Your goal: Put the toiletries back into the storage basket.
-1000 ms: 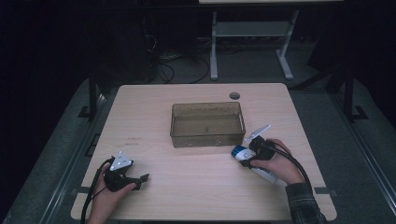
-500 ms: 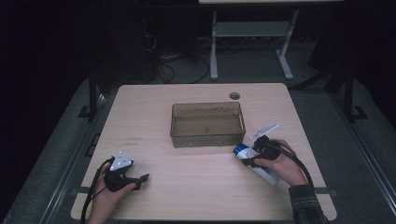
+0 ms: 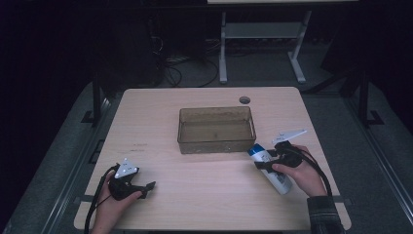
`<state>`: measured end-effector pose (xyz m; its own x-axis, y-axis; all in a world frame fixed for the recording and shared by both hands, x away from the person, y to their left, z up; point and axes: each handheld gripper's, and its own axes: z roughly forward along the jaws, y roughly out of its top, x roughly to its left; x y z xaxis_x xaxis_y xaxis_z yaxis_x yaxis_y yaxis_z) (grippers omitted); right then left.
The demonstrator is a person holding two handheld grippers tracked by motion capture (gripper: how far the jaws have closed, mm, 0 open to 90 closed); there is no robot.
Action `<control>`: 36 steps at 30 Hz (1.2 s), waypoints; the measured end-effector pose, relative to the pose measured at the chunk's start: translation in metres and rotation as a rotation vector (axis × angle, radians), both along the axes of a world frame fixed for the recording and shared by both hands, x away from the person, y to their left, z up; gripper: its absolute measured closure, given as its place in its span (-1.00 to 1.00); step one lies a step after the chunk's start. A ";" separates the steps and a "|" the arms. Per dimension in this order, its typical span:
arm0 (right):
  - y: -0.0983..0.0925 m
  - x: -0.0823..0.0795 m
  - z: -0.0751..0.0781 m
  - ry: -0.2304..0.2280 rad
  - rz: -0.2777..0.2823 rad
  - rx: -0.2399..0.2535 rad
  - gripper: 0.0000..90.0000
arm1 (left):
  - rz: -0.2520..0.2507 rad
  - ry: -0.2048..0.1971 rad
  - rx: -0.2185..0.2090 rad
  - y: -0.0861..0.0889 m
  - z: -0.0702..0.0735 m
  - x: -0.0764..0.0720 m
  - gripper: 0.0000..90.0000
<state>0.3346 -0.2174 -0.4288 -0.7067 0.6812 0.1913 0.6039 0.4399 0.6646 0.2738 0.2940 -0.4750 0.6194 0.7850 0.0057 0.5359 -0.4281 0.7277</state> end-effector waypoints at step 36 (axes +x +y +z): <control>-0.028 -0.025 0.035 -0.198 -0.115 0.250 -0.27 | 0.000 0.000 0.001 0.000 0.000 0.000 -0.72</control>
<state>0.3092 -0.2456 -0.3938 -0.6682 0.7077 0.2293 0.4885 0.1849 0.8527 0.2738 0.2940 -0.4750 0.6195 0.7850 0.0061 0.5358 -0.4285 0.7275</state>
